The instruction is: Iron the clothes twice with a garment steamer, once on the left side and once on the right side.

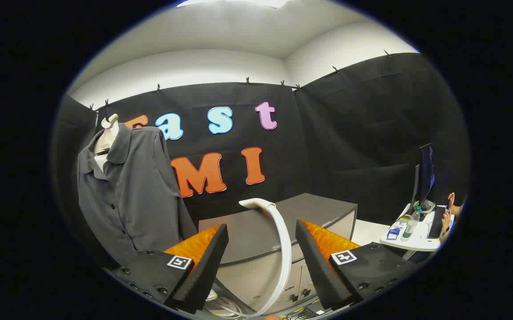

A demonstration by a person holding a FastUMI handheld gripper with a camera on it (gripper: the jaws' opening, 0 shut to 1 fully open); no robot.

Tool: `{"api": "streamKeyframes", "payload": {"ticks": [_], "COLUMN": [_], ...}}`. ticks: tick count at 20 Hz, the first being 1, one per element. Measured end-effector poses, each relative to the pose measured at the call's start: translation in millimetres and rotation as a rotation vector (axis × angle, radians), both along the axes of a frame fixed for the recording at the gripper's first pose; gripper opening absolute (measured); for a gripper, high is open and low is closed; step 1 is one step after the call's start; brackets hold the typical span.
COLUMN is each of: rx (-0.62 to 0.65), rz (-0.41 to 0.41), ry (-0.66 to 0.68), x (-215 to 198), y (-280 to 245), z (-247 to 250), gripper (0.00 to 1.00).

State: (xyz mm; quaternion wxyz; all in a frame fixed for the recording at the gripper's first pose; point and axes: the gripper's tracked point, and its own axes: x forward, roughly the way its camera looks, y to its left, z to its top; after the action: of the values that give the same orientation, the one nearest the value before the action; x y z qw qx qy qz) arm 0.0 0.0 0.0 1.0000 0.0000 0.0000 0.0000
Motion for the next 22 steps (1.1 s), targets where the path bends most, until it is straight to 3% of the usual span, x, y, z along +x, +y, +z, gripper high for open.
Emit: {"api": "streamKeyframes", "payload": {"ticks": [22], "rx": [-0.021], "rz": [-0.035], "ry": [-0.009], "x": [-3.2], "y": [-6.0], "z": [8.8], "gripper": [0.98]}}
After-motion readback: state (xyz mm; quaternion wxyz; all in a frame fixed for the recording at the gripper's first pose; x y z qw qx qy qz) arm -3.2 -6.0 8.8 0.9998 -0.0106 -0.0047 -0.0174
